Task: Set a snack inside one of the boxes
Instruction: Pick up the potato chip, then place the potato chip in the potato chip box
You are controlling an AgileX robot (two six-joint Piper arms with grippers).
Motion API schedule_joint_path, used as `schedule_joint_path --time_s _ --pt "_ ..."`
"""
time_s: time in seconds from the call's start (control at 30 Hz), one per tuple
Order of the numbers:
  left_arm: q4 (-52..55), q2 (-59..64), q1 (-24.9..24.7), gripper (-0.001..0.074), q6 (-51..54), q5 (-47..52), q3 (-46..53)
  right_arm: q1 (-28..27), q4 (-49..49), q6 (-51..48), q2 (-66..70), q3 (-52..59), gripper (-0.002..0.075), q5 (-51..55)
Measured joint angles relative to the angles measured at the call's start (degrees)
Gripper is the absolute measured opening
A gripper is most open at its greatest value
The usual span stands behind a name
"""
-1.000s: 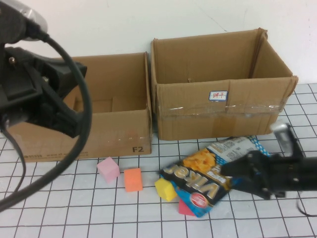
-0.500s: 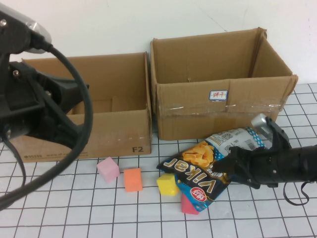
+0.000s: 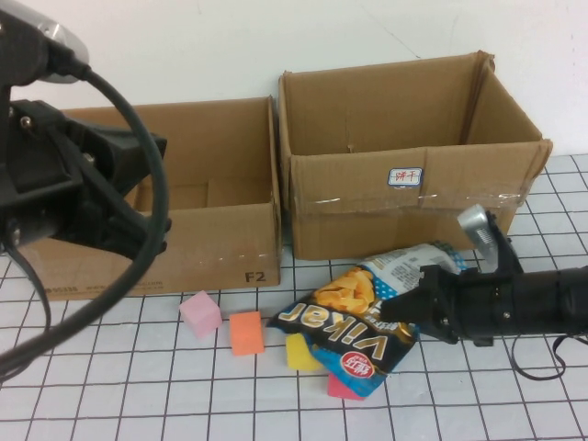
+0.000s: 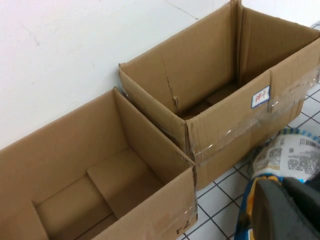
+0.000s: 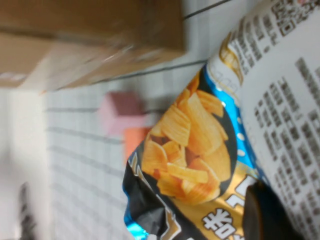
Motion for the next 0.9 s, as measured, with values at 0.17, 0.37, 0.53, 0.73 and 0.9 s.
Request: schedule_joint_path --time_s 0.17,0.37,0.53,0.73,0.9 --pt "-0.11 0.0 0.0 -0.0001 -0.14 -0.09 0.0 0.18 -0.56 0.0 -2.31 0.0 0.0088 4.89" --pt "-0.74 -0.52 0.0 -0.0001 -0.26 0.01 0.0 0.45 -0.56 0.0 -9.48 0.0 0.0087 7.57" --pt "-0.86 -1.94 0.0 -0.0001 -0.26 0.75 0.0 0.93 -1.88 -0.12 -15.11 0.0 0.0085 9.08" --pt "1.14 -6.49 0.0 -0.0001 -2.31 3.28 0.08 1.65 -1.91 -5.59 -19.22 -0.12 0.0084 9.31" --pt "7.52 -11.72 0.0 -0.0001 -7.75 7.6 0.08 3.65 -2.01 -8.44 -18.76 -6.0 0.0082 7.09"
